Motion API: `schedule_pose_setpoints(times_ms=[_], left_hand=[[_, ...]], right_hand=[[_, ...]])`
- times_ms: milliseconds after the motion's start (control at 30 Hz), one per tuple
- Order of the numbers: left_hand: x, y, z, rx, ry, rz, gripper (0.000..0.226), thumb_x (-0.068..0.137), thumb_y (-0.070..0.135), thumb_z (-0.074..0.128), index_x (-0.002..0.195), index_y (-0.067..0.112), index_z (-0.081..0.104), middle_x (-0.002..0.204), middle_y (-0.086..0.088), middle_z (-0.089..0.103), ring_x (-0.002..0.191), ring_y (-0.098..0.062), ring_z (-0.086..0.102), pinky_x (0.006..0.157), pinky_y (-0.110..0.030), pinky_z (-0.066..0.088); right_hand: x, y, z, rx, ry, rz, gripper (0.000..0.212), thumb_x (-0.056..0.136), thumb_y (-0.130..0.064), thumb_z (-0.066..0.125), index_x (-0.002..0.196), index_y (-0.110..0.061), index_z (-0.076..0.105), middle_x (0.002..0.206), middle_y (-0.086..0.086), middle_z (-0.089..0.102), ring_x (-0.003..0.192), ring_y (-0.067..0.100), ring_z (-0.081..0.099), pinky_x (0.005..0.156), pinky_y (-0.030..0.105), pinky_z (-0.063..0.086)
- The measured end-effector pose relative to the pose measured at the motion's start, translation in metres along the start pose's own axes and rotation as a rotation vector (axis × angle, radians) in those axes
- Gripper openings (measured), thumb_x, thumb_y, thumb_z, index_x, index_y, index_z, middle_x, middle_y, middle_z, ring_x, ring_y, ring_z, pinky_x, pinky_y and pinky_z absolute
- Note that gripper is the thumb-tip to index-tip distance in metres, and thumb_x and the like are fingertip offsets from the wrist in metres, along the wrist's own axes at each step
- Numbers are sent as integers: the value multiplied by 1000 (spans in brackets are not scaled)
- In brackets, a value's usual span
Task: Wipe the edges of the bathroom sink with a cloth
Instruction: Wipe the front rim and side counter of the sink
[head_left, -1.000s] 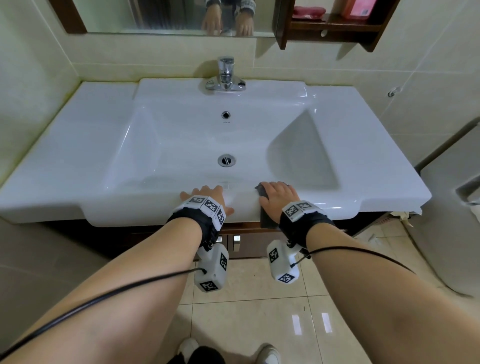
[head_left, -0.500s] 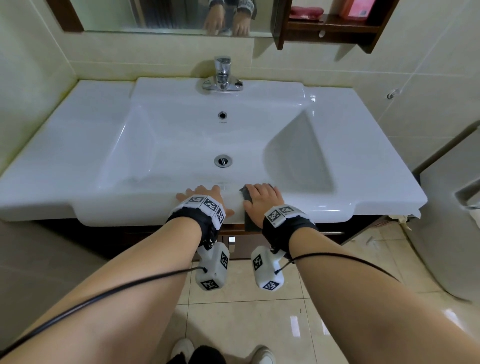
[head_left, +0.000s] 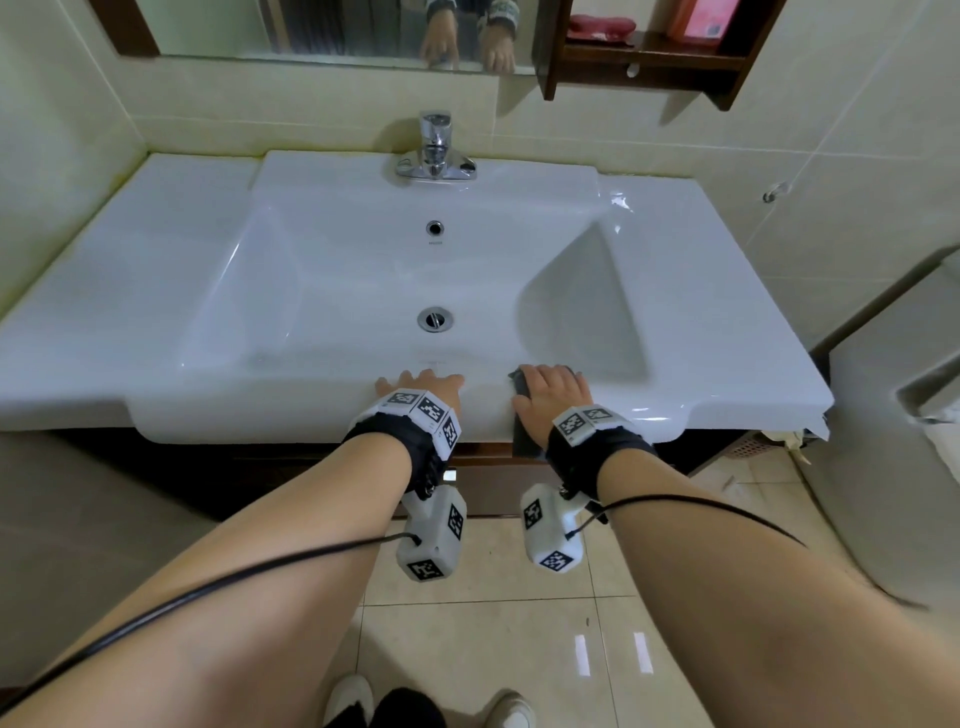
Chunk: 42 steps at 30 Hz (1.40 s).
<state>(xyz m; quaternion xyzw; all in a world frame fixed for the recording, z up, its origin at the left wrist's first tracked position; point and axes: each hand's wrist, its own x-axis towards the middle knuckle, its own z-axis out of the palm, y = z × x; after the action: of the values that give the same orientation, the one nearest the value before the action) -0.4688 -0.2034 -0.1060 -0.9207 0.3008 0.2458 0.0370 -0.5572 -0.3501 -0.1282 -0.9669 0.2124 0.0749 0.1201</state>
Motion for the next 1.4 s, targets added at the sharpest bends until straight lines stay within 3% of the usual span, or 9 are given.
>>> schedule_pose_setpoints(times_ms=[133, 200, 333, 467, 567, 700, 900, 1167, 1400], left_hand=[[3, 17, -5, 12, 32, -47, 38, 87, 26, 50, 126, 23, 50, 127, -5, 52, 120, -27, 48, 106, -52, 27], [2, 21, -5, 21, 56, -50, 38, 86, 33, 55, 122, 20, 53, 123, -6, 54, 116, -29, 51, 105, -52, 29], [-1, 21, 2, 58, 23, -40, 66, 83, 52, 55, 138, 24, 32, 139, -11, 40, 130, -35, 36, 107, -55, 24], [3, 26, 9, 82, -32, -38, 82, 82, 57, 53, 146, 43, 3, 153, -16, 17, 140, -44, 14, 111, -58, 14], [7, 31, 5, 86, -63, -50, 81, 84, 53, 54, 145, 46, 1, 154, -16, 15, 140, -45, 13, 112, -60, 13], [8, 44, -2, 86, -33, -55, 64, 83, 46, 56, 137, 36, 25, 138, -16, 34, 131, -45, 30, 107, -61, 21], [5, 54, -6, 116, -5, -48, 58, 83, 36, 61, 134, 26, 35, 137, -9, 38, 132, -31, 33, 108, -56, 20], [-3, 65, -4, 138, 22, -77, 59, 82, 30, 61, 135, 23, 35, 142, -11, 35, 135, -30, 29, 109, -54, 21], [-2, 75, -3, 133, 10, -85, 64, 76, 14, 56, 135, 24, 34, 143, -11, 32, 134, -30, 28, 108, -52, 21]], right_hand=[[-4, -8, 3, 39, 11, -78, 50, 89, -31, 34, 138, -22, 29, 146, 0, 35, 137, 21, 24, 115, 40, 12], [-6, 0, 0, 38, 26, -120, 48, 91, -31, 34, 138, -21, 30, 145, 1, 37, 136, 21, 26, 114, 39, 14], [-9, 36, -11, 5, 12, -43, 49, 92, -31, 33, 140, -21, 28, 147, 1, 34, 138, 21, 25, 114, 37, 14], [-12, 59, -15, -27, -6, 50, 50, 91, -32, 31, 140, -21, 26, 147, 0, 33, 138, 20, 23, 115, 39, 12], [-9, 47, -11, -41, -4, 58, 52, 91, -35, 31, 140, -20, 27, 146, 1, 34, 136, 21, 25, 115, 41, 11], [-9, 33, -7, -2, -11, -10, 55, 92, -44, 28, 142, -22, 24, 150, -1, 29, 140, 20, 19, 115, 42, 6], [-15, 60, -19, -2, -54, -41, 54, 93, -44, 29, 143, -25, 19, 153, -3, 22, 143, 19, 13, 114, 46, 3], [-26, 83, -27, -23, -22, 80, 60, 92, -48, 28, 145, -23, 16, 155, -2, 16, 143, 20, 7, 115, 46, 4], [-26, 65, -17, -5, -28, -55, 70, 87, -48, 40, 146, -25, 11, 156, -3, 11, 144, 19, 5, 115, 45, 3]])
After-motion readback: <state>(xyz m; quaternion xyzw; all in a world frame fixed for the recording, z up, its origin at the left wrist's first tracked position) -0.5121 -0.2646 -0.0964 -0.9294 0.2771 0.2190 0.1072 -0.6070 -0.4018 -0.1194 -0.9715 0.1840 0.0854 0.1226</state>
